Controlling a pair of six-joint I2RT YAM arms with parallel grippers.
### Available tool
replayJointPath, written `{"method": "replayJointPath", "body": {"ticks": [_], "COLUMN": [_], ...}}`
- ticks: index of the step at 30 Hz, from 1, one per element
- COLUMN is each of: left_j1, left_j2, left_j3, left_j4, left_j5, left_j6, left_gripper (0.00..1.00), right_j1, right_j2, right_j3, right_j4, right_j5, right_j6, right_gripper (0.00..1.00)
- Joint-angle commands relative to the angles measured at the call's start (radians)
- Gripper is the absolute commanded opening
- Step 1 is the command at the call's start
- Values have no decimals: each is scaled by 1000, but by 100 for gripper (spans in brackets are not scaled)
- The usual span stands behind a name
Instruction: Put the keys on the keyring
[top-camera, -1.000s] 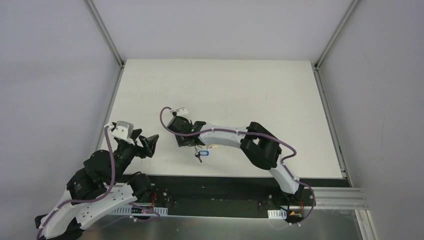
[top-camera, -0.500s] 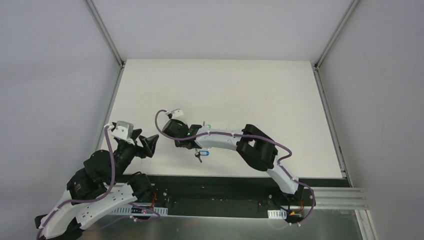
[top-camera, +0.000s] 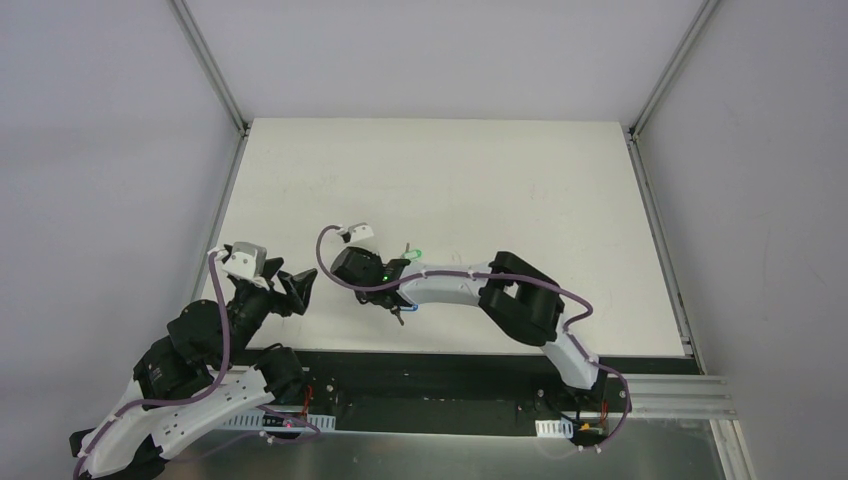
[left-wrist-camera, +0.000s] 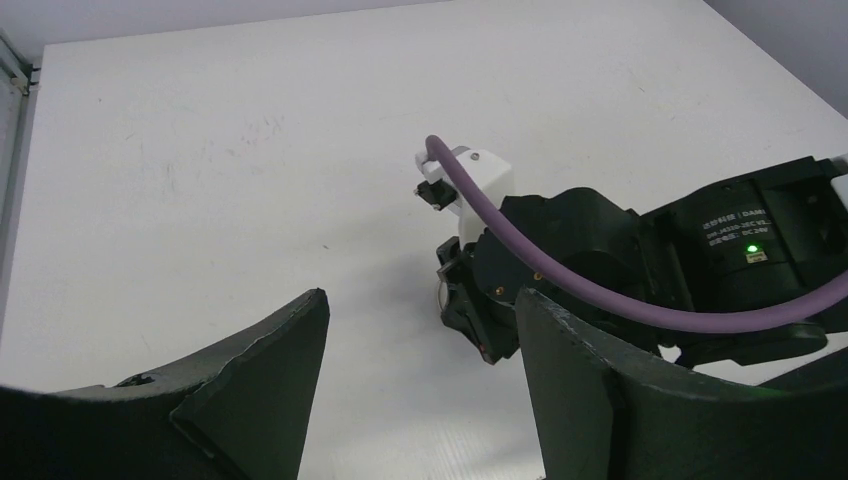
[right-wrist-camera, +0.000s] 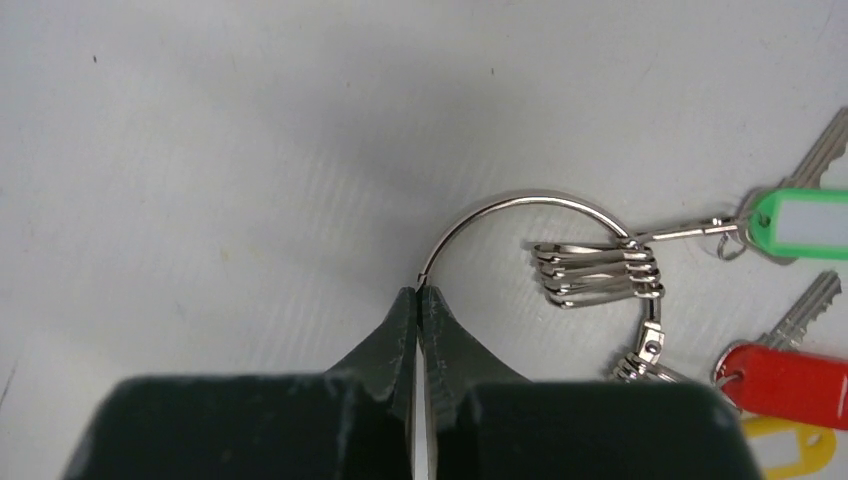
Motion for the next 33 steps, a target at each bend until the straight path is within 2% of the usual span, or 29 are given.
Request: {"method": "replayJointPath", "body": {"ticks": [1, 14, 18, 24, 28, 29, 33], "left_j1": [9, 8, 9, 9, 9, 8, 8], "left_j2": [-18, -19, -19, -20, 6, 9, 6], "left_j3": [-10, -10, -11, -12, -7, -7, -8], "left_j4": [34, 36, 34, 36, 36, 36, 34], "left_j5": [-27, -22, -19, -15, -11, -9, -18], "left_j6": [6, 6, 5, 1, 5, 6, 6], "left_gripper": [68, 68, 67, 68, 68, 68, 67], "right_j1": [7, 6, -24, -107, -109, -108, -74], "right_j2": [-126, -555, -682, -836, -840, -817, -693], "right_j3": [-79, -259, -417, -723, -778, -771, -674], "right_j4": [-6, 136, 248, 270, 266, 278, 277], "right_j5": [-52, -101, -139, -37, -52, -84, -173], "right_j6": [0, 8, 93, 248, 264, 266, 246], "right_gripper": [0, 0, 0, 0, 0, 2, 29]}}
